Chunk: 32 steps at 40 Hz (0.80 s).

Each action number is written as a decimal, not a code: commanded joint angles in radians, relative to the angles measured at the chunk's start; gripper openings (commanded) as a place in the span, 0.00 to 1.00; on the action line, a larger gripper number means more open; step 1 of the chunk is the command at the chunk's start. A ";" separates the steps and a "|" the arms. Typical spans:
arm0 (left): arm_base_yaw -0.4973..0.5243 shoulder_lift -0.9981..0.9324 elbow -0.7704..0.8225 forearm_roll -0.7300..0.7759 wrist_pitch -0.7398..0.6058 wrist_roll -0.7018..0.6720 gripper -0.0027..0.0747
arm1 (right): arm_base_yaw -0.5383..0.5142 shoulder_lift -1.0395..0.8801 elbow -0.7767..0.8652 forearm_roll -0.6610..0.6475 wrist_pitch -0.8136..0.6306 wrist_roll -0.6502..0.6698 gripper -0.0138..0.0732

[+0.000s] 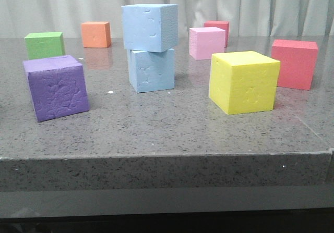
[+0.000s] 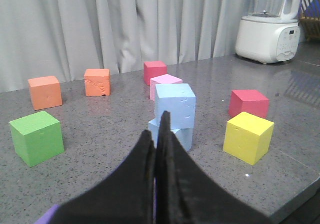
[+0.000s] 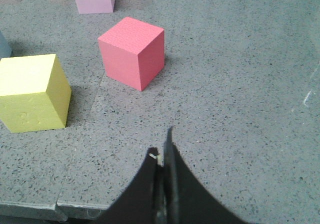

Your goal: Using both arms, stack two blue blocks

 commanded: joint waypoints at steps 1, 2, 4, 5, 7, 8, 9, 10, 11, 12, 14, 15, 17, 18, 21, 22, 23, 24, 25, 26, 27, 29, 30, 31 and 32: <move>-0.008 0.009 -0.025 -0.005 -0.082 0.001 0.01 | -0.005 0.003 -0.025 -0.017 -0.075 -0.008 0.08; -0.008 0.009 -0.025 -0.005 -0.082 0.001 0.01 | -0.005 0.003 -0.025 -0.017 -0.075 -0.008 0.08; -0.008 0.009 -0.025 -0.005 -0.082 0.001 0.01 | -0.005 0.003 -0.025 -0.017 -0.075 -0.008 0.08; -0.008 0.009 -0.025 -0.005 -0.082 0.001 0.01 | -0.005 0.003 -0.025 -0.017 -0.075 -0.008 0.08; -0.008 0.009 -0.025 -0.005 -0.082 0.001 0.01 | -0.005 0.003 -0.025 -0.017 -0.075 -0.008 0.08; -0.008 0.009 -0.025 -0.005 -0.082 0.001 0.01 | -0.005 0.003 -0.025 -0.017 -0.075 -0.008 0.08; -0.008 0.009 -0.025 -0.005 -0.082 0.001 0.01 | -0.005 0.003 -0.025 -0.017 -0.075 -0.008 0.08; -0.008 0.009 -0.025 -0.005 -0.082 0.001 0.01 | -0.005 0.003 -0.025 -0.017 -0.075 -0.008 0.08; -0.008 0.009 -0.025 -0.005 -0.082 0.001 0.01 | -0.005 0.003 -0.025 -0.017 -0.075 -0.008 0.08; -0.008 0.009 -0.025 -0.005 -0.082 0.001 0.01 | -0.005 0.003 -0.025 -0.017 -0.075 -0.008 0.08; -0.008 0.009 -0.025 -0.005 -0.082 0.001 0.01 | -0.005 0.003 -0.025 -0.017 -0.075 -0.008 0.08; -0.008 0.009 -0.025 -0.005 -0.082 0.001 0.01 | -0.005 0.003 -0.025 -0.017 -0.075 -0.008 0.08; -0.008 0.009 -0.025 -0.005 -0.082 0.001 0.01 | -0.005 0.003 -0.025 -0.017 -0.075 -0.008 0.08; -0.008 0.009 -0.025 -0.005 -0.082 0.001 0.01 | -0.005 0.003 -0.025 -0.017 -0.075 -0.008 0.08; -0.008 0.009 -0.025 -0.005 -0.082 0.001 0.01 | -0.005 0.003 -0.025 -0.017 -0.075 -0.008 0.08; -0.008 0.009 -0.025 -0.005 -0.082 0.001 0.01 | -0.005 0.003 -0.025 -0.017 -0.075 -0.008 0.08; -0.008 0.009 -0.025 -0.005 -0.082 0.001 0.01 | -0.005 0.003 -0.025 -0.017 -0.075 -0.008 0.08; -0.008 0.009 -0.025 -0.005 -0.082 0.001 0.01 | -0.005 0.003 -0.025 -0.017 -0.075 -0.008 0.08; -0.008 0.009 -0.025 -0.005 -0.082 0.001 0.01 | -0.005 0.003 -0.025 -0.017 -0.075 -0.008 0.08; -0.008 0.009 -0.025 -0.005 -0.082 0.001 0.01 | -0.005 0.003 -0.025 -0.017 -0.075 -0.008 0.08; -0.008 0.009 -0.025 -0.005 -0.082 0.001 0.01 | -0.005 0.003 -0.025 -0.017 -0.075 -0.008 0.08; -0.008 0.009 -0.020 0.000 -0.082 0.001 0.01 | -0.005 0.003 -0.025 -0.017 -0.075 -0.008 0.08; -0.008 0.005 -0.017 0.000 -0.082 0.001 0.01 | -0.005 0.003 -0.025 -0.017 -0.075 -0.008 0.08; -0.008 0.002 -0.009 0.000 -0.082 0.001 0.01 | -0.005 0.003 -0.025 -0.017 -0.075 -0.008 0.08; -0.008 -0.007 0.000 0.000 -0.082 0.001 0.01 | -0.005 0.003 -0.025 -0.017 -0.075 -0.008 0.08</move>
